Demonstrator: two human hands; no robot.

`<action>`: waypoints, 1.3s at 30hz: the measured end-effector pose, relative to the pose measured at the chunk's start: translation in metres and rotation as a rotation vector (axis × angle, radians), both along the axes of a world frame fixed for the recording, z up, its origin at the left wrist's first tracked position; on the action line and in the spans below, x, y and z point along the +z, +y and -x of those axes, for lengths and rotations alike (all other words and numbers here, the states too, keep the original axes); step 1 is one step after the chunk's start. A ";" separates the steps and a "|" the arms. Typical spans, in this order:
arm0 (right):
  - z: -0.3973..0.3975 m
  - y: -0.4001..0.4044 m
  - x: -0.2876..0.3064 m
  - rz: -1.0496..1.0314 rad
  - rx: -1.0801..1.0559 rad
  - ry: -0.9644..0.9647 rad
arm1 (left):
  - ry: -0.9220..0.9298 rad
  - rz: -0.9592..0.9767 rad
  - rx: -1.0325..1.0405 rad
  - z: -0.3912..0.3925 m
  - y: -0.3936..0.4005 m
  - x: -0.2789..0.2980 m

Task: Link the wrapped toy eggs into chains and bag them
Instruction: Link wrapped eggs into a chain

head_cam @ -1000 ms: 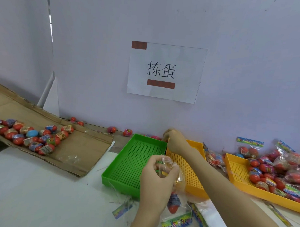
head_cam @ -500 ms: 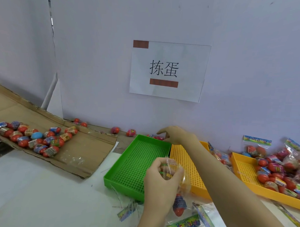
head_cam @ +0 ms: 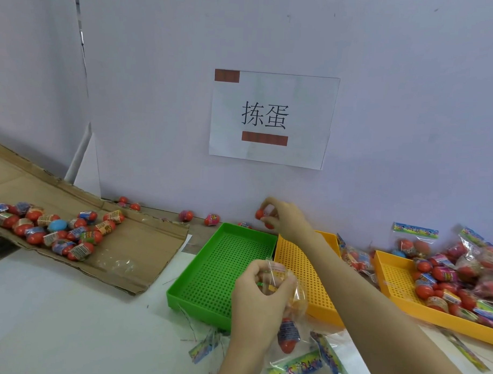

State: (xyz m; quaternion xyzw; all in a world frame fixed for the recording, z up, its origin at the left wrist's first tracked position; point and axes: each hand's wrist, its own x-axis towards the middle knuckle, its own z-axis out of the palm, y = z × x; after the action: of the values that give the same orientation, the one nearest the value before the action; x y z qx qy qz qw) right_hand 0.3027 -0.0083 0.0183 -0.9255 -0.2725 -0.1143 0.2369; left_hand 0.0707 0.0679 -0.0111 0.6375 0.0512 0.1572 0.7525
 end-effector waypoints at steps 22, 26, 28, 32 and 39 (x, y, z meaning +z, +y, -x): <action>0.235 -0.131 -0.016 -0.850 -0.045 0.077 | -0.219 -0.143 -0.134 0.016 -0.025 0.010; 0.254 -0.130 -0.008 -0.749 0.037 -0.154 | -0.309 -0.189 -0.165 0.018 -0.031 0.008; 0.259 -0.130 -0.004 -0.640 0.051 -0.309 | -0.349 -0.211 -0.196 0.019 -0.035 0.007; 0.262 -0.127 -0.007 -0.440 0.048 -0.461 | -0.377 -0.220 -0.258 0.022 -0.041 0.003; 0.260 -0.130 -0.009 -0.333 -0.029 -0.439 | -0.477 -0.381 -0.244 0.024 -0.043 0.001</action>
State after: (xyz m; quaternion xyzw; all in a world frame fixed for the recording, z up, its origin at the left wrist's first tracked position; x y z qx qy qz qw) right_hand 0.0428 -0.1383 0.0090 -0.8307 -0.2813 -0.3588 0.3194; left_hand 0.0464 0.0245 -0.0099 0.7134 -0.2333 0.2175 0.6240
